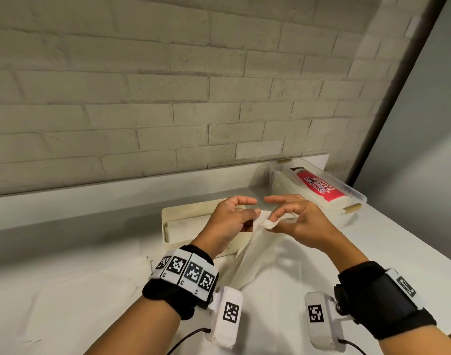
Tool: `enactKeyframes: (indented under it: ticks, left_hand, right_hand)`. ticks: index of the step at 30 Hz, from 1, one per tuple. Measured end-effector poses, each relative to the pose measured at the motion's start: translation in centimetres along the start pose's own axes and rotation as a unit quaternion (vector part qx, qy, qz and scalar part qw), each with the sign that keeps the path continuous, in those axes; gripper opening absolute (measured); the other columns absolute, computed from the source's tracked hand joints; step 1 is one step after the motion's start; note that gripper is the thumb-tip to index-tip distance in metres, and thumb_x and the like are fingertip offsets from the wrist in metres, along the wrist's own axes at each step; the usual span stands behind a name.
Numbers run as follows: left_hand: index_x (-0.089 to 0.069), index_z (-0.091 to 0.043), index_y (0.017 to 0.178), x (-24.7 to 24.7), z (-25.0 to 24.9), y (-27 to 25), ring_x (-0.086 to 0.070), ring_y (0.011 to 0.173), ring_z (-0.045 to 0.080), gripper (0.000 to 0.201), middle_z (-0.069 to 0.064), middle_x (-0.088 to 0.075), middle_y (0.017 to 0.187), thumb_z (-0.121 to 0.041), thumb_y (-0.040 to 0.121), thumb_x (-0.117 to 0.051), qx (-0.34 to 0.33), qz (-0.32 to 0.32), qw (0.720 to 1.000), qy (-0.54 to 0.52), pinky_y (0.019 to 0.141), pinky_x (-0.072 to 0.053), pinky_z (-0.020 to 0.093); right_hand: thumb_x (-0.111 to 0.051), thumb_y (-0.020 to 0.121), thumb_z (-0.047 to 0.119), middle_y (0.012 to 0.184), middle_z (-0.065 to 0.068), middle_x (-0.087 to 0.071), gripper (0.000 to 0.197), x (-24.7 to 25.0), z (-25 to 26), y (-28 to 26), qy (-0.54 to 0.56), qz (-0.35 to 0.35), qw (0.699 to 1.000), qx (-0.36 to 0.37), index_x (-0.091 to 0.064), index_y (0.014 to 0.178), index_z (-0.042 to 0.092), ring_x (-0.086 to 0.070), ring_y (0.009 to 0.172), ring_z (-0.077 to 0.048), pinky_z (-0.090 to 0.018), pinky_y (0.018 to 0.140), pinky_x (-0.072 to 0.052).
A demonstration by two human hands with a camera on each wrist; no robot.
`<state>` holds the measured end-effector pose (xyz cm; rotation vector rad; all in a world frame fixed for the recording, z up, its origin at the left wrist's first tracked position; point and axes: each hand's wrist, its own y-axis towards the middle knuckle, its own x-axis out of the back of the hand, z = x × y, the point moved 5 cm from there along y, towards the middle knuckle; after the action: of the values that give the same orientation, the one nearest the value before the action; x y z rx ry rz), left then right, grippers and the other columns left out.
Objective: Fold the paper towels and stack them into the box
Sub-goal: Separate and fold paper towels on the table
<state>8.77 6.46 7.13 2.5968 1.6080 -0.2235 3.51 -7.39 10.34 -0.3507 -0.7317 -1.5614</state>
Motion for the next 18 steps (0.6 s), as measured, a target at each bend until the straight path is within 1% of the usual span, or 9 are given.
enactKeyframes:
  ticks: [1,3,5,7,10,11,14,16,18]
  left_hand:
    - [-0.058,-0.017,0.090,-0.2,-0.1,-0.1,-0.061,0.057,0.010,0.017,0.005,-0.065,0.072,0.000,0.086,-0.062,-0.005,0.006,1.000,0.003,0.055,-0.051,0.019]
    - [-0.059,-0.017,0.090,-0.5,-0.3,-0.3,-0.061,0.059,0.012,0.018,0.006,-0.066,0.072,0.000,0.086,-0.062,-0.015,0.007,1.000,0.010,0.059,-0.051,0.020]
    - [-0.058,-0.018,0.090,-0.4,-0.4,-0.4,-0.059,0.063,0.016,0.017,0.007,-0.066,0.074,-0.001,0.086,-0.062,-0.024,-0.002,1.000,0.013,0.065,-0.050,0.024]
    - [-0.058,-0.018,0.090,-0.1,-0.4,-0.4,-0.057,0.066,0.019,0.017,0.008,-0.065,0.074,-0.002,0.086,-0.062,-0.031,-0.018,0.999,0.010,0.067,-0.049,0.027]
    - [-0.057,-0.019,0.088,0.0,-0.3,-0.5,-0.055,0.070,0.024,0.019,0.006,-0.066,0.075,0.000,0.086,-0.062,-0.049,-0.043,0.998,0.003,0.067,-0.047,0.029]
    - [-0.056,-0.019,0.088,0.0,-0.3,-0.6,-0.056,0.069,0.023,0.020,0.003,-0.067,0.073,0.001,0.086,-0.061,-0.056,-0.047,0.997,-0.001,0.066,-0.047,0.028]
    - [-0.055,-0.019,0.088,-0.1,-0.2,-0.9,-0.058,0.062,0.010,0.025,-0.006,-0.068,0.070,0.005,0.087,-0.057,-0.072,-0.053,0.996,0.001,0.063,-0.048,0.022]
    - [-0.055,-0.020,0.086,-0.1,-0.1,-1.2,-0.058,0.065,0.009,0.026,-0.003,-0.066,0.076,0.006,0.086,-0.057,-0.087,-0.056,0.994,0.015,0.066,-0.048,0.023]
    - [-0.055,-0.022,0.080,-0.1,0.1,-1.4,-0.054,0.065,0.008,0.029,-0.004,-0.063,0.079,0.006,0.084,-0.057,-0.109,-0.056,0.991,0.050,0.067,-0.045,0.026]
  right_hand:
    - [-0.080,0.068,0.013,0.103,0.018,-0.062,0.020,-0.1,-0.1,0.2,0.011,-0.005,1.000,-0.011,-0.069,0.067,0.029,-0.047,0.102,0.009,-0.006,0.082,-0.034]
    - [-0.080,0.069,0.012,0.091,0.007,-0.067,0.017,-0.2,-0.3,0.5,0.049,-0.017,0.998,-0.042,-0.069,0.068,0.025,-0.057,0.089,-0.004,-0.014,0.077,-0.042]
    - [-0.078,0.071,0.010,0.078,0.001,-0.067,0.015,-0.3,-0.3,0.6,0.073,-0.021,0.995,-0.060,-0.069,0.069,0.021,-0.059,0.076,-0.011,-0.019,0.071,-0.046]
    - [-0.077,0.072,0.008,0.073,0.002,-0.065,0.015,-0.3,-0.1,0.7,0.078,-0.021,0.995,-0.061,-0.068,0.069,0.020,-0.058,0.071,-0.010,-0.018,0.067,-0.047]
    - [-0.075,0.074,0.009,0.074,0.002,-0.064,0.013,-0.5,0.1,0.8,0.086,-0.022,0.994,-0.067,-0.067,0.071,0.018,-0.057,0.067,-0.008,-0.015,0.062,-0.047]
    - [-0.075,0.074,0.008,0.074,0.002,-0.064,0.012,-0.5,0.1,0.8,0.097,-0.024,0.992,-0.071,-0.067,0.072,0.017,-0.057,0.067,-0.009,-0.016,0.062,-0.047]
    - [-0.075,0.074,0.004,0.072,0.000,-0.063,0.012,-0.5,0.0,0.9,0.121,-0.035,0.989,-0.080,-0.067,0.073,0.013,-0.056,0.066,-0.013,-0.021,0.063,-0.046]
    - [-0.074,0.074,0.003,0.071,0.001,-0.063,0.013,-0.4,0.0,0.9,0.123,-0.039,0.988,-0.081,-0.066,0.073,0.014,-0.056,0.064,-0.011,-0.019,0.060,-0.046]
    - [-0.074,0.074,0.002,0.070,0.003,-0.063,0.016,-0.2,0.0,0.9,0.125,-0.046,0.988,-0.080,-0.066,0.071,0.016,-0.057,0.061,-0.007,-0.013,0.057,-0.046]
